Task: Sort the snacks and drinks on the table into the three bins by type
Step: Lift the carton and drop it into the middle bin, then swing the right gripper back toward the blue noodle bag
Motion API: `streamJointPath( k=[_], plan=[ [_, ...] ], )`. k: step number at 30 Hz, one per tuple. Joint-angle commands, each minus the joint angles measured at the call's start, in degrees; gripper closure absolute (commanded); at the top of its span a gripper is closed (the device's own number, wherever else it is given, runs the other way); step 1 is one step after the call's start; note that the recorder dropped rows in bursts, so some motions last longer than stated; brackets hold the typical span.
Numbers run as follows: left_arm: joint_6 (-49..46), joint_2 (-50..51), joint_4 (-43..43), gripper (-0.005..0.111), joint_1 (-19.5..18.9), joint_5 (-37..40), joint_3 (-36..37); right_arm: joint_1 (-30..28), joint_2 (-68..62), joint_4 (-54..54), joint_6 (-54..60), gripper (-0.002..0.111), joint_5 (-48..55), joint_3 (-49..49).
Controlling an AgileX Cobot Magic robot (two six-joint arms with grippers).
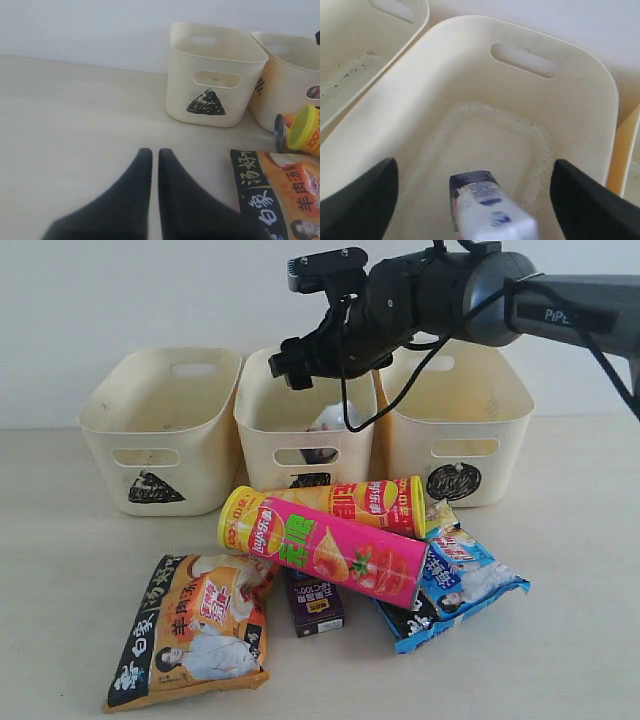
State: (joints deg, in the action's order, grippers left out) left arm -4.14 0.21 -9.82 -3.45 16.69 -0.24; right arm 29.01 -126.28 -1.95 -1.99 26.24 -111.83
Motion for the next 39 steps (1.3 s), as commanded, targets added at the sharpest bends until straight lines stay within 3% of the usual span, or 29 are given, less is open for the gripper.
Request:
streamJointPath(
  k=[1,4,9,10,16,21,35,39],
  plan=[
    [-0.27,-0.21,0.23,0.103,-0.22,-0.42,0.24,-0.42,2.61,-0.14,-0.68,0.043,2.79,-0.33],
    [-0.27,-0.21,0.23,0.103,-0.22,-0.42,0.24,-0.51,5.24,-1.11,-0.66,0.059,8.67,-0.33],
    [-0.27,-0.21,0.23,0.103,-0.22,-0.42,0.24,-0.51,9.87,-3.95,-0.66,0.106,21.72,-0.19],
    [-0.27,-0.21,0.23,0.103,-0.22,-0.42,0.24,-0.76,10.64,-3.95,-0.85,0.108,23.66,-0.19],
    [-0.27,-0.21,0.23,0.103,-0.22,-0.42,0.24,-1.11,16.53,-3.13,-0.82,0.108,32.05,-0.08],
    [-0.27,-0.21,0.23,0.103,-0.22,-0.42,0.24,-1.01,24.36,-2.64,-1.39,0.108,31.76,5.29],
    [-0.27,-0.21,0.23,0.103,-0.22,-0.42,0.24,-1.11,48.63,-1.33,-7.35,0.108,25.83,38.19],
    [-0.27,-0.21,0.23,0.103,-0.22,-0.42,0.24,-5.80,50.61,-0.15,-11.12,0.108,24.22,48.00]
  ],
)
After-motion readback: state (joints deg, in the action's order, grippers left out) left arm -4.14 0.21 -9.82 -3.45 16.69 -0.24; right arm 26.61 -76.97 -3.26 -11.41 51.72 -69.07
